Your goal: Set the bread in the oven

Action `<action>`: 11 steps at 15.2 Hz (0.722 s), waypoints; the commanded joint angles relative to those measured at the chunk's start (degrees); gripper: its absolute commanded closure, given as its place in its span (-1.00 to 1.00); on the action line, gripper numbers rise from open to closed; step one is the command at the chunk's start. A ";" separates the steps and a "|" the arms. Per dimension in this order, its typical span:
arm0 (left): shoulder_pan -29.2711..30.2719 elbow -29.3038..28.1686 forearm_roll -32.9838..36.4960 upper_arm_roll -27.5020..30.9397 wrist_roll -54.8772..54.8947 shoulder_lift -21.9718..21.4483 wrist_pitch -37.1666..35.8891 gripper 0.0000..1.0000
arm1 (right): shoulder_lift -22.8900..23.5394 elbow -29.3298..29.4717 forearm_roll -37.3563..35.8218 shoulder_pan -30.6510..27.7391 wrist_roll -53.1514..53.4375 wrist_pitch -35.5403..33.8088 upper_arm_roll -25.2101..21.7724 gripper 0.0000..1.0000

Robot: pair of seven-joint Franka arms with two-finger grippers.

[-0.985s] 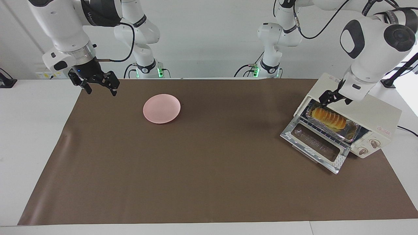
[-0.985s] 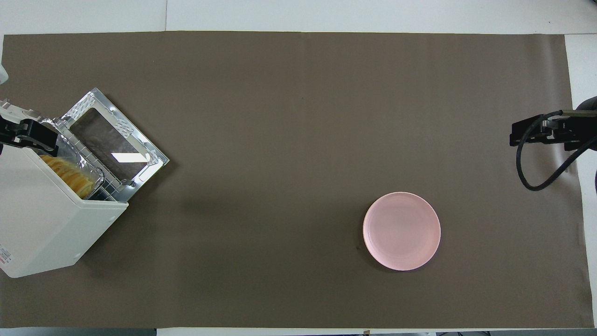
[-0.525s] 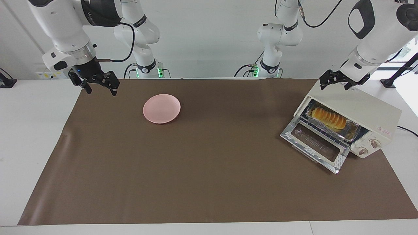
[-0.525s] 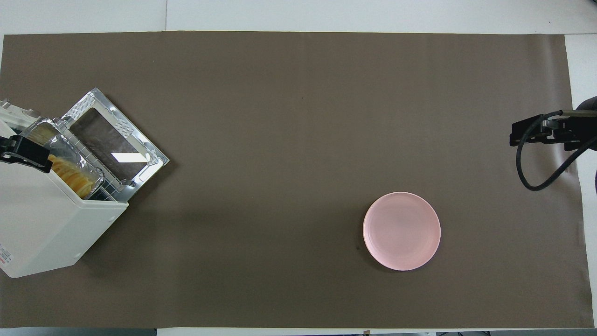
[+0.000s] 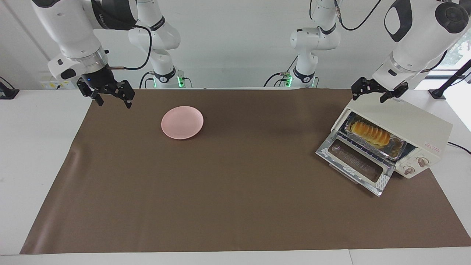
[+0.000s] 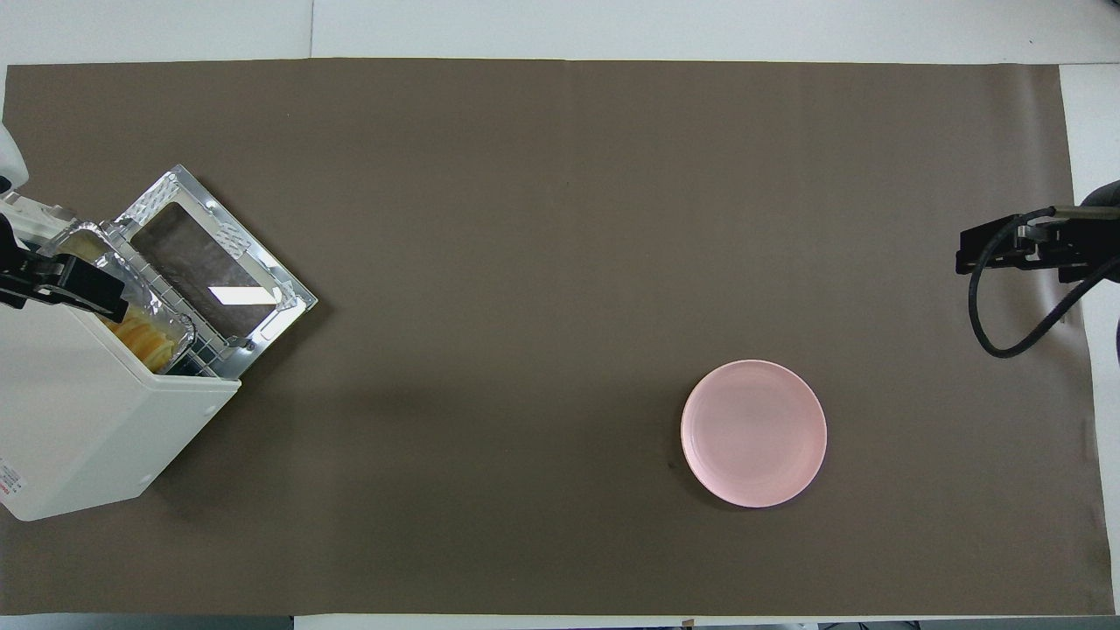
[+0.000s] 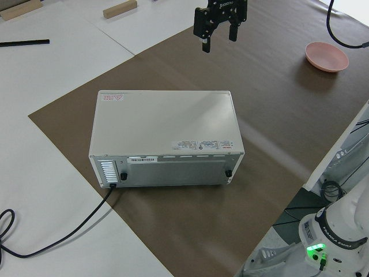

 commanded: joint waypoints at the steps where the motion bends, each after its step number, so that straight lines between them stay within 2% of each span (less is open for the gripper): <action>1: 0.51 -3.12 -0.73 0.01 -0.22 -4.46 -1.72 -1.00 | -1.40 -1.56 -0.33 -0.60 -0.03 0.41 0.49 -1.00; 4: 0.15 -8.38 -0.73 -0.16 -0.22 -8.68 -0.06 -1.00 | -1.40 -1.56 -0.42 -0.51 -0.03 0.41 0.49 -1.00; 7: 0.15 -13.15 -0.73 -0.16 -1.44 -10.72 5.03 -1.00 | -1.40 -1.56 -0.42 -0.51 0.06 0.41 0.49 -1.00; 9: 0.07 -12.02 -0.73 -0.16 -1.71 -9.84 7.07 -1.00 | -1.40 -1.56 -0.42 -0.51 0.06 0.41 0.49 -1.00; 11: -0.72 -6.33 -0.82 -0.34 -1.71 -5.03 4.11 -1.00 | -1.40 -1.56 -0.33 -0.51 -0.03 0.41 0.49 -1.00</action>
